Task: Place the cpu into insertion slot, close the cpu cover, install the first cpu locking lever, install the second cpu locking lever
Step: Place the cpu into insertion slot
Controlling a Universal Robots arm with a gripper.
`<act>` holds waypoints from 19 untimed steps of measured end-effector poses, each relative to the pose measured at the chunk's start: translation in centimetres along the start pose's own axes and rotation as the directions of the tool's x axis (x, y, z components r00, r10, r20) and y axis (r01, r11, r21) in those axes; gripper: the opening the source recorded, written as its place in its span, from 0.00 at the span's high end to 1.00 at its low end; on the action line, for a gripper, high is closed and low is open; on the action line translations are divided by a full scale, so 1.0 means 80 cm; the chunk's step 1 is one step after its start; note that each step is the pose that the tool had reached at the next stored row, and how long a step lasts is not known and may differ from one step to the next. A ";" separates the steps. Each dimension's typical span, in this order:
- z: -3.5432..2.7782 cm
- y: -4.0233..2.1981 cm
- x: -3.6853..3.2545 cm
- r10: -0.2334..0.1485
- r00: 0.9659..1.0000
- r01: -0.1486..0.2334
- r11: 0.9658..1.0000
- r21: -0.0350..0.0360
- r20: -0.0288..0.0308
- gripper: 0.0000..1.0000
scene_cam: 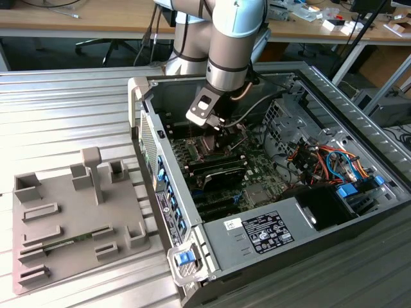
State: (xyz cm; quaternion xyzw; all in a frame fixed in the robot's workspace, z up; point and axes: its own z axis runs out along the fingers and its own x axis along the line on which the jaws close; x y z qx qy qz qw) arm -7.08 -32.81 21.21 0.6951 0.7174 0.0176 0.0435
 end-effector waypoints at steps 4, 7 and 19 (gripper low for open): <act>0.0037 -0.0011 0.0002 0.003 1.000 -0.003 1.000 0.000 0.000 0.45; 0.0069 -0.0017 0.0003 0.011 1.000 -0.011 1.000 0.000 0.001 0.45; 0.0157 -0.0041 0.0021 0.015 1.000 -0.015 1.000 0.000 0.001 0.45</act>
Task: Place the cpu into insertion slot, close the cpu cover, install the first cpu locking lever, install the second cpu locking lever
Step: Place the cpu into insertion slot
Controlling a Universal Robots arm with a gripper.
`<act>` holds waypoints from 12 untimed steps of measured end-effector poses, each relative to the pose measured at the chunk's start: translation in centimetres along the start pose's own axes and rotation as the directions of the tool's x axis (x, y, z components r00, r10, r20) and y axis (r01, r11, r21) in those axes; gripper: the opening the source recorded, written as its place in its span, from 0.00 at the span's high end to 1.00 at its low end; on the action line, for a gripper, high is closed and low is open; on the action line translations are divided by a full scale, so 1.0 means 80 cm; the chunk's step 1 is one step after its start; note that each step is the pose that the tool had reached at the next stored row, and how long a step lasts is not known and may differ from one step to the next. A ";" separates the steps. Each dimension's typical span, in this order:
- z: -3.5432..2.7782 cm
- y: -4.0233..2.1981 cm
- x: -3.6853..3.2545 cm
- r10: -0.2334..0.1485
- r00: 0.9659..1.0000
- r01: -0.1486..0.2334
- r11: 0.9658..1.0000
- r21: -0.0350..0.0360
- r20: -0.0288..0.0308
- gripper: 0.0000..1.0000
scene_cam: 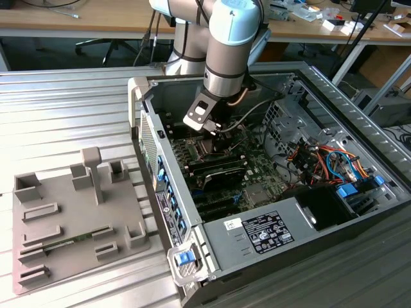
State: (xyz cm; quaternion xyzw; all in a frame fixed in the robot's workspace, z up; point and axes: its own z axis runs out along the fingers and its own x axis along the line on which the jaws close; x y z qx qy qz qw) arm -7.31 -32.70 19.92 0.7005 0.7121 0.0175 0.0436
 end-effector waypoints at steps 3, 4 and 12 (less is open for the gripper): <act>0.0000 0.0001 0.0034 0.001 1.000 -0.001 1.000 0.000 0.000 0.45; 0.0002 0.0001 0.0035 0.007 1.000 -0.007 1.000 0.001 0.001 0.45; 0.0012 -0.0002 0.0033 0.024 1.000 -0.024 1.000 0.001 0.004 0.45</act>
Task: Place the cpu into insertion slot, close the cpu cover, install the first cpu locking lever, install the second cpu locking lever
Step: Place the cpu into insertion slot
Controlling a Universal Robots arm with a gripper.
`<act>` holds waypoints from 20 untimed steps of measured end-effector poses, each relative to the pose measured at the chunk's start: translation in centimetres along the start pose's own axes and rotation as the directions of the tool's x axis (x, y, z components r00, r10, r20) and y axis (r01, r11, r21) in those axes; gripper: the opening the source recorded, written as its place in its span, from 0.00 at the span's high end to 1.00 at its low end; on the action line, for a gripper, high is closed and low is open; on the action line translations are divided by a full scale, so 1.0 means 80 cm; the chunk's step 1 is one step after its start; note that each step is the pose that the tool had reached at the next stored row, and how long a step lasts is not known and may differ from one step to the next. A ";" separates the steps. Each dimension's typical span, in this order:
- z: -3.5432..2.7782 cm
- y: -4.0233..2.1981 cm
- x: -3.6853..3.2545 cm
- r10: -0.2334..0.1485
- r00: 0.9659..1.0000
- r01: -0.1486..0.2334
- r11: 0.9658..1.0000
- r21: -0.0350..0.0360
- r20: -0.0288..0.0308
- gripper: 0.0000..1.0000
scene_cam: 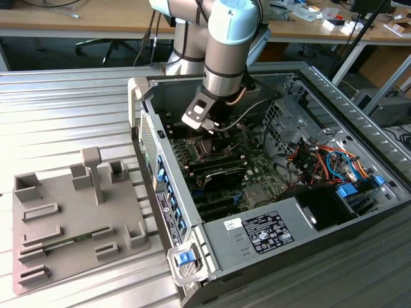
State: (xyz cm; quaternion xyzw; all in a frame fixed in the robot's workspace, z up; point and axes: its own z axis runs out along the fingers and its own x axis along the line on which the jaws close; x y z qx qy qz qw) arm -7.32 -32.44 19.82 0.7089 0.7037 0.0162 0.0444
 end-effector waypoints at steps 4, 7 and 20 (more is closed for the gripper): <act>0.0009 0.0000 -0.0009 -0.001 1.000 0.001 1.000 0.000 0.001 0.45; 0.0013 0.0000 -0.0009 0.000 1.000 0.000 1.000 0.000 0.001 0.45; -0.0141 0.0013 -0.0006 0.003 1.000 -0.003 1.000 0.000 -0.027 0.71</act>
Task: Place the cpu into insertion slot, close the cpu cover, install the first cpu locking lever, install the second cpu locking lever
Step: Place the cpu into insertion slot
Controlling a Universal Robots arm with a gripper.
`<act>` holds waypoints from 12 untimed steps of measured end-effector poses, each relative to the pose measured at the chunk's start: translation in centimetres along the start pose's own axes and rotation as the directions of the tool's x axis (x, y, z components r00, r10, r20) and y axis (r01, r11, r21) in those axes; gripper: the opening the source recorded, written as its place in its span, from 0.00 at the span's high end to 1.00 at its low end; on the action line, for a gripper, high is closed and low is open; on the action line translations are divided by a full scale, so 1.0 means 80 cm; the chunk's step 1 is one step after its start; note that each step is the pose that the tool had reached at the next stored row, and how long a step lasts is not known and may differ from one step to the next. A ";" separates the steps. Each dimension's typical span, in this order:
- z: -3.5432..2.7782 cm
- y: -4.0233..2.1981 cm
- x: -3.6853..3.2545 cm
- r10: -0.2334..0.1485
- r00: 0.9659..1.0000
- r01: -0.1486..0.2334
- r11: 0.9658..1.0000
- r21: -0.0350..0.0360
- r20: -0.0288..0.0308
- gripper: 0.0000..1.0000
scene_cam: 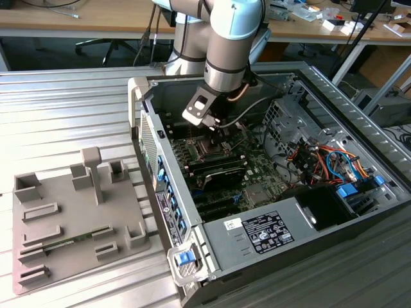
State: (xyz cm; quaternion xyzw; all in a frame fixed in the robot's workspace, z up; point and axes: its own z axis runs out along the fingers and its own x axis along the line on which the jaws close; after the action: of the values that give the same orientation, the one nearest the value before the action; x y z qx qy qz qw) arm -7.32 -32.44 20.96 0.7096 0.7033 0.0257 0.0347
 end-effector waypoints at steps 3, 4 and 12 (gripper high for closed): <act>0.0009 -0.0001 0.0000 0.000 1.000 0.000 1.000 0.000 -0.004 0.82; 0.0011 -0.0002 0.0000 0.000 1.000 0.000 1.000 0.000 -0.004 0.89; 0.0062 -0.0006 -0.0017 0.000 1.000 0.000 1.000 0.000 -0.005 0.89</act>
State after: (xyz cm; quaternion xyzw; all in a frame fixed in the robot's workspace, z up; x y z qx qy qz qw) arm -7.32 -32.58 20.46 0.7097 0.7032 0.0273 0.0328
